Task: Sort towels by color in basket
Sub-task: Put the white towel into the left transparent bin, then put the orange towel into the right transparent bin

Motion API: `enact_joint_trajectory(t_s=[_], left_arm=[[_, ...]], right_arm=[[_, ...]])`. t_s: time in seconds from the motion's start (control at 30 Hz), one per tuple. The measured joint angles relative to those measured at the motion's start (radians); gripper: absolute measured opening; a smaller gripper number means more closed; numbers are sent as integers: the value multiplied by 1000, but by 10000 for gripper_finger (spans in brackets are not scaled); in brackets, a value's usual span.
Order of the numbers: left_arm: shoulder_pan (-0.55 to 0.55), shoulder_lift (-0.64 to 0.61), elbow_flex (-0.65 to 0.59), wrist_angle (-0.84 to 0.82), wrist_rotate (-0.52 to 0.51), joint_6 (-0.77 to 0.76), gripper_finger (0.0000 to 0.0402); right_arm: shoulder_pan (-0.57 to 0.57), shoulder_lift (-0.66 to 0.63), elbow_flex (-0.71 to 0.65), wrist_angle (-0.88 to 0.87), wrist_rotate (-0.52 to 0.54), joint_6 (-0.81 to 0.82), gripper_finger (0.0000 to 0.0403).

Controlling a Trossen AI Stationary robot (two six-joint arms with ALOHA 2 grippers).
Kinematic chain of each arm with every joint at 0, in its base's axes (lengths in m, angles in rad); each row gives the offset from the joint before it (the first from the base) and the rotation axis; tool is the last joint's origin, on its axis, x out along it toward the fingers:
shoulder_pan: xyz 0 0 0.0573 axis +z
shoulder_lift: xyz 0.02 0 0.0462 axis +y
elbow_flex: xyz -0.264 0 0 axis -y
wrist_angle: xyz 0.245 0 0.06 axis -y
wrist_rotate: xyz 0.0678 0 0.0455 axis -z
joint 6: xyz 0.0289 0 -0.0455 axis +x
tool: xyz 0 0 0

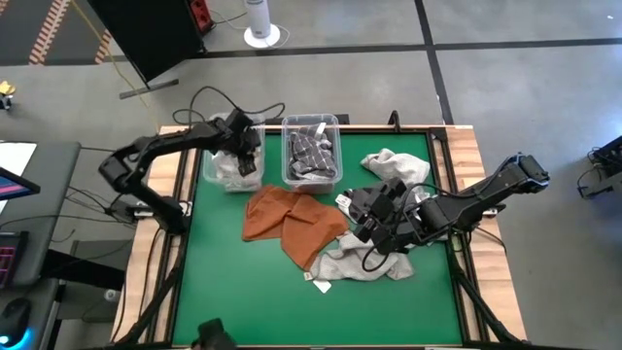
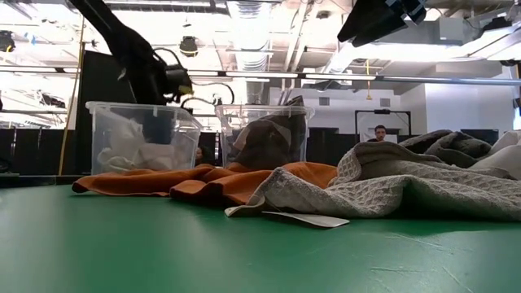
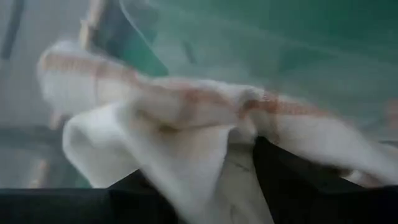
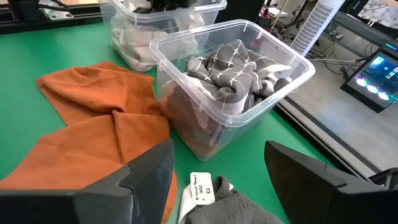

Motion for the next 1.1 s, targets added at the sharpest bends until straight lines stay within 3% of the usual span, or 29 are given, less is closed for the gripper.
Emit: enact_joint_trajectory(t_s=[0.23, 0.57, 0.87, 0.97, 1.1], left_arm=[[9, 49, 55, -142, -37, -37, 183], [-13, -91, 232, -263, -68, -38, 183], [-12, -143, 175, -251, -60, -108, 183], [-32, -141, 162, -320, 1, -123, 183], [-74, -189, 177, -398, -6, -136, 183]], right_arm=[[-1, 0, 0, 4, 0, -5, 281], [-1, 0, 0, 4, -1, -7, 281], [-1, 0, 0, 4, -3, -6, 281], [-1, 0, 0, 1, -15, -4, 281], [-2, 0, 0, -1, -18, -12, 281]])
